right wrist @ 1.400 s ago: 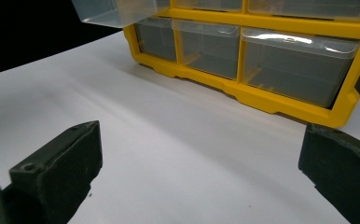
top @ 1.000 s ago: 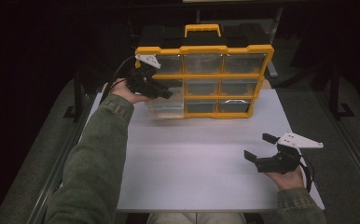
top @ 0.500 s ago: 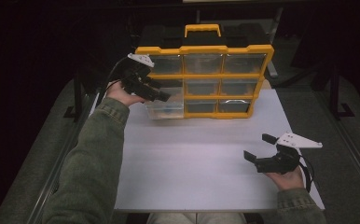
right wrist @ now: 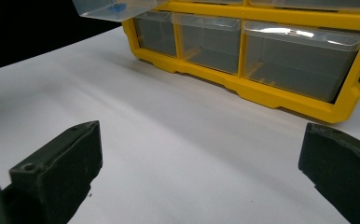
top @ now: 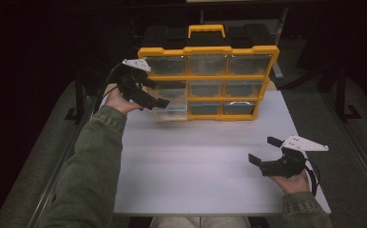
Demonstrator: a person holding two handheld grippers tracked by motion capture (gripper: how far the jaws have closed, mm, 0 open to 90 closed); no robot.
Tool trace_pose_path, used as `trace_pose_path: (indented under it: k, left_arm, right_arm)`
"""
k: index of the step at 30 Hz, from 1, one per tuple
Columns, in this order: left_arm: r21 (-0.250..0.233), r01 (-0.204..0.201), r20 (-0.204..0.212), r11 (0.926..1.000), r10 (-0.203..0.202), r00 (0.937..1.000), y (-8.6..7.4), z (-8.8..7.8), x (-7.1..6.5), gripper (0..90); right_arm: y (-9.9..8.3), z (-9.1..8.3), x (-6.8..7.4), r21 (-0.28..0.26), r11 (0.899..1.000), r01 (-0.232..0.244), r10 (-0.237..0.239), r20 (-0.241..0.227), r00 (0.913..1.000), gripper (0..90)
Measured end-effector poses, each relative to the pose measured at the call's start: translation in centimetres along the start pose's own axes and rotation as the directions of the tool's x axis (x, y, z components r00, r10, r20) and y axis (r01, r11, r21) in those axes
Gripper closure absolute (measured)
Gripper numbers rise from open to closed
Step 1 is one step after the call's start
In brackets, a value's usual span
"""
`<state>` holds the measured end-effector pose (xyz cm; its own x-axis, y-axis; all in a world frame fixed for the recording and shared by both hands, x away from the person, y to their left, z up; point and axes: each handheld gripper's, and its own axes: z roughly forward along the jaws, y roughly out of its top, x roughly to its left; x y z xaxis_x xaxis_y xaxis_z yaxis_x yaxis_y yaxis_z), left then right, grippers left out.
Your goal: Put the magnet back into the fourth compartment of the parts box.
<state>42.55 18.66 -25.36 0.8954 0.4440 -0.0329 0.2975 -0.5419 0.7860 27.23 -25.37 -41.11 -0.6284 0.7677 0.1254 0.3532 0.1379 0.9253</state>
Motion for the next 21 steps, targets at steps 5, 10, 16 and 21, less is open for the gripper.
trace_pose_path:
  k: [5, 10, 16, 21]
  left_arm:
    - [-0.025, 0.001, -0.013, 0.9997, -0.001, 0.9999, -0.8, -0.6, 0.0, 0.0]
    - [-0.067, 0.004, -0.019, 0.9977, -0.005, 0.9998, -1.6, -1.2, -0.1, 0.0]
    - [-0.088, 0.007, -0.028, 0.9961, -0.010, 0.9996, -2.5, -1.9, -0.2, 0.0]
    - [-0.127, 0.004, -0.031, 0.9918, -0.008, 0.9995, -3.2, -2.3, -0.4, 0.0]
  right_arm:
    - [0.0, 0.0, 0.0, 0.003, 1.000, 0.006, -0.006, 0.003, 1.0000, 0.0]
    - [0.0, 0.0, 0.0, 0.002, 1.000, 0.004, -0.004, 0.003, 1.0000, 0.0]
    - [-0.1, 0.1, 0.0, 0.009, 1.000, 0.004, -0.004, 0.003, 1.0000, 0.0]
    - [-0.1, 0.1, 0.0, 0.011, 1.000, 0.007, -0.007, 0.003, 1.0000, 0.0]
